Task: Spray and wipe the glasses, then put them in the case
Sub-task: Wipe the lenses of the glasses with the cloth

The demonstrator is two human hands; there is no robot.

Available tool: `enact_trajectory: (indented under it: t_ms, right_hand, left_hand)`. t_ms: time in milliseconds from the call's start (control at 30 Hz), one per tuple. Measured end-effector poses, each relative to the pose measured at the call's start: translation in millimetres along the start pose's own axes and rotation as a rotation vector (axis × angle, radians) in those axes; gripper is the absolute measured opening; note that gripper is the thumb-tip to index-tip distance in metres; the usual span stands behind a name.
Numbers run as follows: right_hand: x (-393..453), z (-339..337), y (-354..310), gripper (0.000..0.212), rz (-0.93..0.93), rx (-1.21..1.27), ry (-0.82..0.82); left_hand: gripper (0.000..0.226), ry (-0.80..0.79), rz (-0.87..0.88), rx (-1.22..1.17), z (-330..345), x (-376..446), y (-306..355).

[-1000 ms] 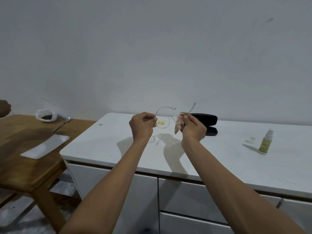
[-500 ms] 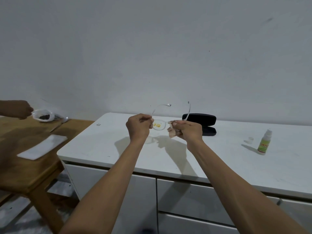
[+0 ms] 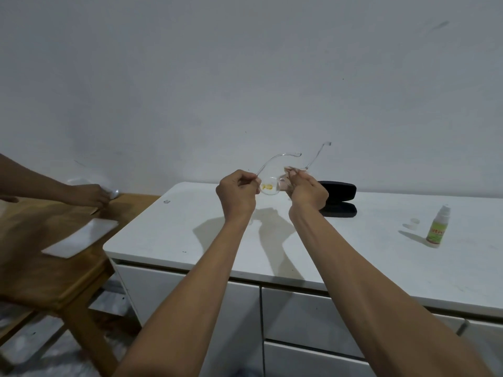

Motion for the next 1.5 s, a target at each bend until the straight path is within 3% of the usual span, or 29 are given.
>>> enact_trajectory:
  t_ms: [133,367,500,633,800,900,1300,1400,1500]
  right_hand:
    - [10,9,2,0.008,-0.027,-0.243,-0.183]
    - [6,-1,5,0.019,-0.026,-0.561,-0.497]
    - [2,-9,-6,0.017,-0.03,-0.508,-0.385]
    - [-5,-6,-16,0.009,-0.033,-0.235,-0.197]
    - [-6,6,-13,0.018,-0.025,-0.017,-0.017]
    - [-2,17,-10,0.017,-0.018,-0.042,-0.075]
    - [-2,4,8,0.025,0.039,-0.589,-0.652]
    - [-3,-3,2,0.024,0.03,-0.618,-0.644]
    - [-1,-9,-8,0.02,0.002,-0.505,-0.437]
  left_hand:
    - [0.009,0.01,-0.011,0.007,-6,12,-4]
    - [0.012,-0.045,-0.018,0.096,-23,21,-12]
    - [0.018,-0.077,0.013,0.111,-26,23,-10]
    - [0.017,-0.073,0.071,0.089,-21,19,-3]
    - [0.018,-0.022,0.106,0.061,-14,10,2]
    - [0.017,-0.002,0.12,0.057,-13,9,2]
    - [0.009,-0.1,0.039,0.109,-36,16,-14]
    - [0.011,-0.132,0.026,0.102,-39,17,-14]
    - [0.011,-0.146,0.034,0.094,-38,16,-9]
Point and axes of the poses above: each hand's wrist, its own x-axis towards the middle knuckle, its own z-axis out of the palm, y = z × x, the point moved 8 cm from there along x, towards the middle knuckle, and after that the axes turned 13 degrees about -x, right-handed, at the moved point
